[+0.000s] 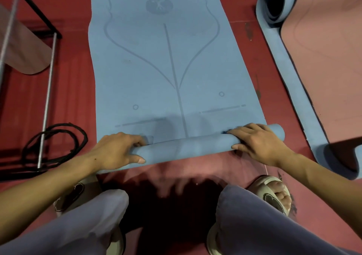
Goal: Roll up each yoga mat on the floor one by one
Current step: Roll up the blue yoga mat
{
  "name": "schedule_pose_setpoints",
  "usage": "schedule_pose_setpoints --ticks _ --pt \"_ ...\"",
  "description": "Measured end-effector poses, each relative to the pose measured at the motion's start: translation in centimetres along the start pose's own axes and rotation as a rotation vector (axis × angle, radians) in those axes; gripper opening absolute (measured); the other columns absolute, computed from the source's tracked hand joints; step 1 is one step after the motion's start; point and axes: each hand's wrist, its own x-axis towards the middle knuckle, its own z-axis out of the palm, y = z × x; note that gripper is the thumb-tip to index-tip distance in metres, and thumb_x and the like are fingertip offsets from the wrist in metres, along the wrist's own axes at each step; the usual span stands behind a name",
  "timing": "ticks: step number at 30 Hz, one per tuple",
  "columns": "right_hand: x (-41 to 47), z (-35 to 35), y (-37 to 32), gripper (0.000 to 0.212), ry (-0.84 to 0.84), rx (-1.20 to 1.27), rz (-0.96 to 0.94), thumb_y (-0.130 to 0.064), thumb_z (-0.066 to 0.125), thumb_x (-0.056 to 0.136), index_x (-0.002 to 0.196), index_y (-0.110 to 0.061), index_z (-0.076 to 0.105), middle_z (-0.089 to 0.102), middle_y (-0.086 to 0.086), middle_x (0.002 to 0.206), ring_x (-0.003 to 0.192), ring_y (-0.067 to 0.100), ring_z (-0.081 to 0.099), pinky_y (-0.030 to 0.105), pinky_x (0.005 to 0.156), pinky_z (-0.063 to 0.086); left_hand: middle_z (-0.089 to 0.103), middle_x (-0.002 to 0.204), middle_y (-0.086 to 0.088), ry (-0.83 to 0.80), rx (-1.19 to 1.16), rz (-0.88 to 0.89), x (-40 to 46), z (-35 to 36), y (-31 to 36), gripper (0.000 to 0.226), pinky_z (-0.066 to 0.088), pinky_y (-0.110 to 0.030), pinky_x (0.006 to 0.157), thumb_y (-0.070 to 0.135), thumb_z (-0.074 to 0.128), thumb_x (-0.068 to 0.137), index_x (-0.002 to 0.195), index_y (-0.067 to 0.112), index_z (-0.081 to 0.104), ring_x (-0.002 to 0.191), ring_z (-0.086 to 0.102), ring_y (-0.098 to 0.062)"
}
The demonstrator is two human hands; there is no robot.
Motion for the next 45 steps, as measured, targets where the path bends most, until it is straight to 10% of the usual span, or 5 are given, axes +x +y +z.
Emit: schedule_pose_setpoints --ticks 9,21,30,38,45 --pt "1.0 0.2 -0.7 0.068 -0.206 0.063 0.033 -0.079 0.016 0.096 0.148 -0.044 0.042 0.06 -0.02 0.132 0.118 0.014 0.054 0.045 0.101 0.041 0.068 0.102 0.031 -0.155 -0.231 -0.02 0.7 1.3 -2.4 0.052 0.054 -0.037 0.095 0.084 0.07 0.067 0.108 0.052 0.068 0.099 0.064 0.006" --pt "2.3 0.3 0.0 0.043 -0.135 0.225 0.147 -0.066 0.062 0.091 0.125 -0.04 0.057 0.047 -0.008 0.121 0.11 0.021 0.04 0.045 0.101 0.043 0.061 0.102 0.023 -0.063 -0.217 -0.021 0.9 1.9 -2.5 0.031 0.054 -0.036 0.089 0.058 0.08 0.083 0.11 0.052 0.068 0.095 0.058 0.005" --pt "3.4 -0.8 -0.1 0.099 -0.061 0.052 0.122 -0.098 0.006 0.079 0.132 -0.041 0.068 0.051 -0.008 0.11 0.097 0.018 0.041 0.048 0.091 0.051 0.053 0.118 0.028 0.221 -0.162 0.055 0.0 2.0 -1.7 0.045 0.05 -0.029 0.083 0.046 0.083 0.085 0.119 0.05 0.053 0.103 0.056 0.006" --pt "3.6 -1.7 -1.5 0.043 -0.003 0.034 0.134 -0.066 0.046 0.094 0.117 -0.035 0.065 0.058 -0.007 0.11 0.106 0.022 0.052 0.046 0.083 0.052 0.059 0.115 0.026 0.364 -0.053 0.193 0.1 3.3 -2.0 0.032 0.056 -0.036 0.073 0.034 0.076 0.094 0.122 0.045 0.064 0.099 0.059 -0.007" --pt "3.2 -1.1 -2.1 0.052 0.129 -0.02 0.048 -0.06 0.044 0.1 0.117 -0.024 0.077 0.056 -0.004 0.102 0.091 0.023 0.057 0.04 0.07 0.051 0.057 0.106 0.023 0.413 0.004 0.155 0.2 3.8 -1.8 0.031 0.048 -0.026 0.061 0.03 0.076 0.094 0.123 0.042 0.073 0.093 0.057 -0.007"
